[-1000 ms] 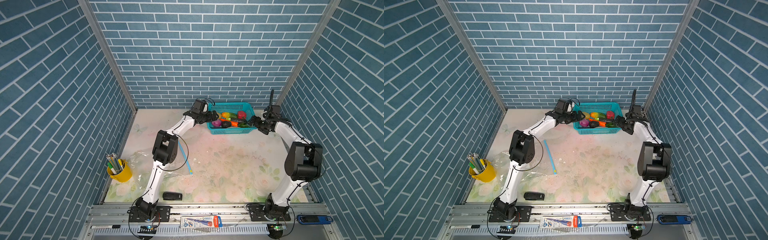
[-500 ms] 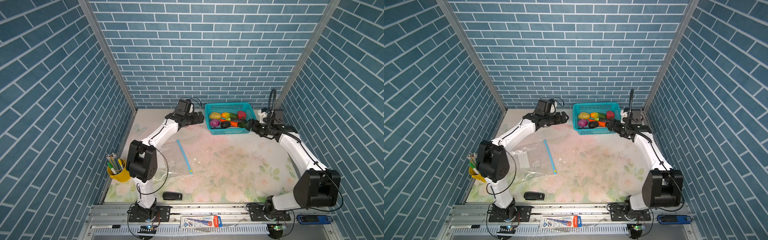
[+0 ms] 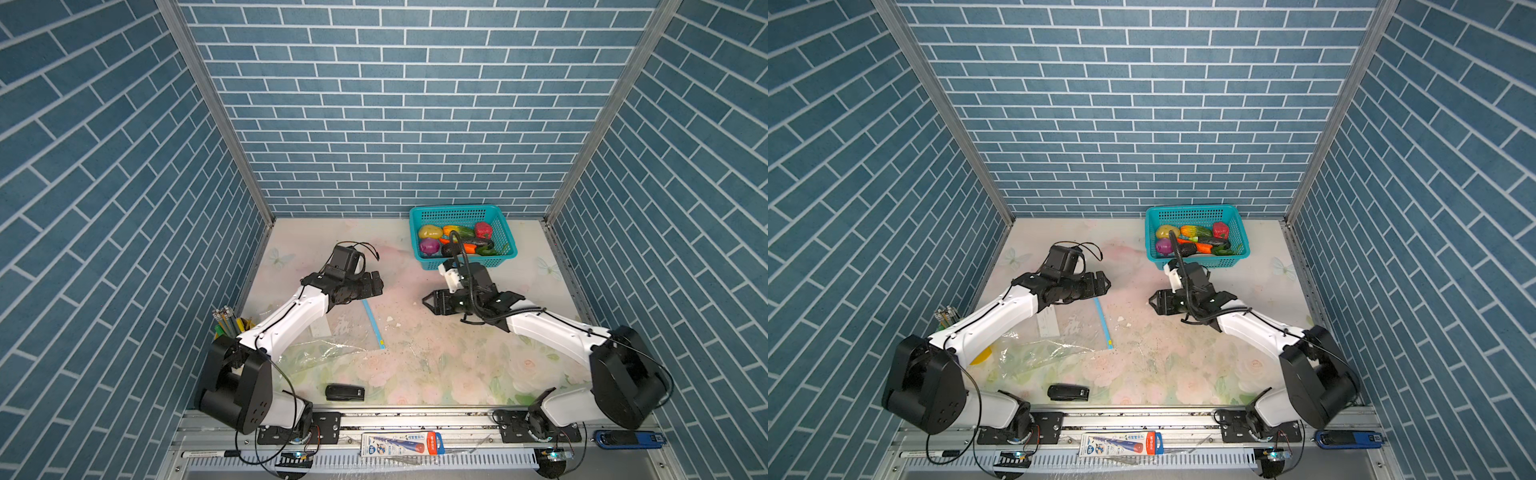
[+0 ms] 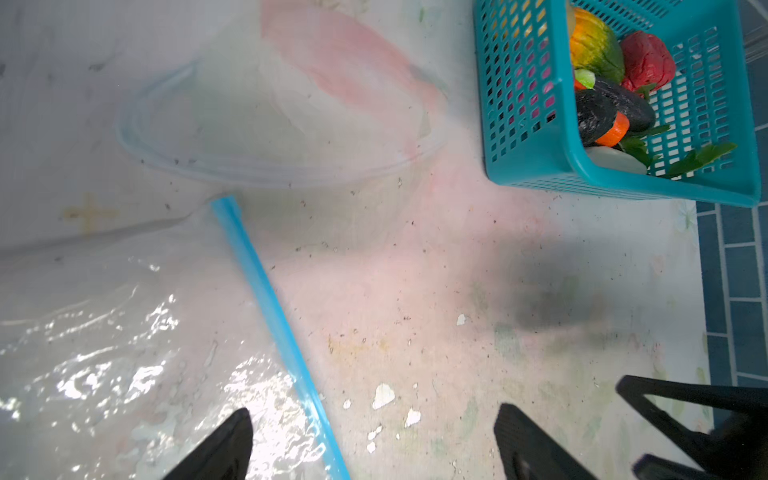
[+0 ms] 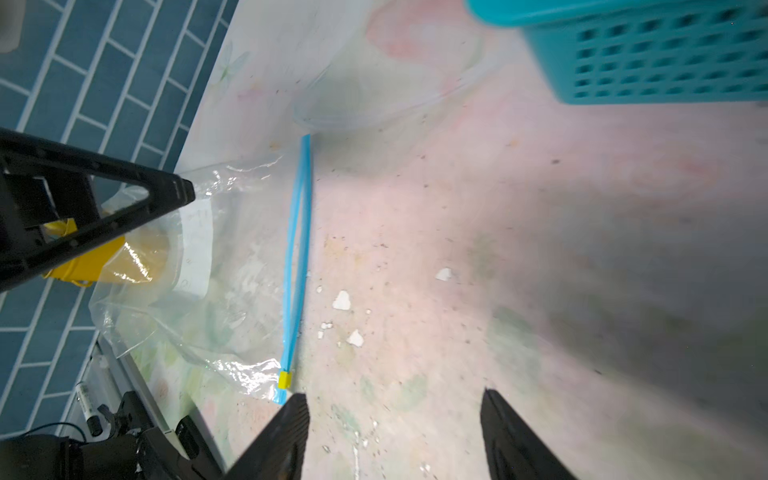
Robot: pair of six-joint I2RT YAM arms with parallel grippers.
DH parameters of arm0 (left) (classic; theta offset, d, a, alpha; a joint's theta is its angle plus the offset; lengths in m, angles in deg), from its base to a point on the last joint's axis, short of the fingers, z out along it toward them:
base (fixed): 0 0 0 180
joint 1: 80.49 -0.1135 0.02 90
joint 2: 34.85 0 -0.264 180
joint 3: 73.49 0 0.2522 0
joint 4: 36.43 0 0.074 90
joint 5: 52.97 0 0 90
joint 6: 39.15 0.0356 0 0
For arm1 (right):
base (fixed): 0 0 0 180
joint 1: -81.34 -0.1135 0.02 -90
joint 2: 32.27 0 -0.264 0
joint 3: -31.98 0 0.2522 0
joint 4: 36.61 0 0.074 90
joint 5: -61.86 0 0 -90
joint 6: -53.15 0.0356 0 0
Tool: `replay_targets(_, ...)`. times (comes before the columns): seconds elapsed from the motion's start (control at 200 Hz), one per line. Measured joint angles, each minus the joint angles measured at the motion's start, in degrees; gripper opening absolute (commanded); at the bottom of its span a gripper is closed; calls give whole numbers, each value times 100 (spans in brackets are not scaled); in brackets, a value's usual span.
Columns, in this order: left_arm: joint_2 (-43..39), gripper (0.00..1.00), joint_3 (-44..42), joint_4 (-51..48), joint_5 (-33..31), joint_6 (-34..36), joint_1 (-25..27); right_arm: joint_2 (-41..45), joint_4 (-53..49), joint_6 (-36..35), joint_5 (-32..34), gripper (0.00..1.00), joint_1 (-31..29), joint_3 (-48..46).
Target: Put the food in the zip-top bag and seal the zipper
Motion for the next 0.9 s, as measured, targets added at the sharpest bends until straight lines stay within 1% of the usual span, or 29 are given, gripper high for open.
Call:
replay_targets(0.075,-232,85,-308,-13,44,-63,-149,-474,310,-2,-20,65,-310,92)
replay_targets(0.17,-426,84,-481,-72,83,-133,-304,-1040,540,-31,-52,60,-669,304)
replay_targets(0.33,-879,84,-758,-105,109,-203,-586,-1624,820,-114,-138,57,-1025,699)
replay_targets(0.48,-1241,84,-1078,-114,170,-306,-870,-2092,1073,-133,-400,54,-1165,1038)
replay_targets(0.535,-1276,84,-1198,-116,177,-334,-918,-2234,1158,-136,-503,51,-1178,1113)
replay_targets(0.685,-1279,84,-1366,-131,210,-348,-929,-2564,1318,-157,-798,45,-1185,1290)
replay_targets(0.9,-1276,84,-1386,-125,256,-348,-929,-2918,1523,-138,-1119,38,-1185,1449)
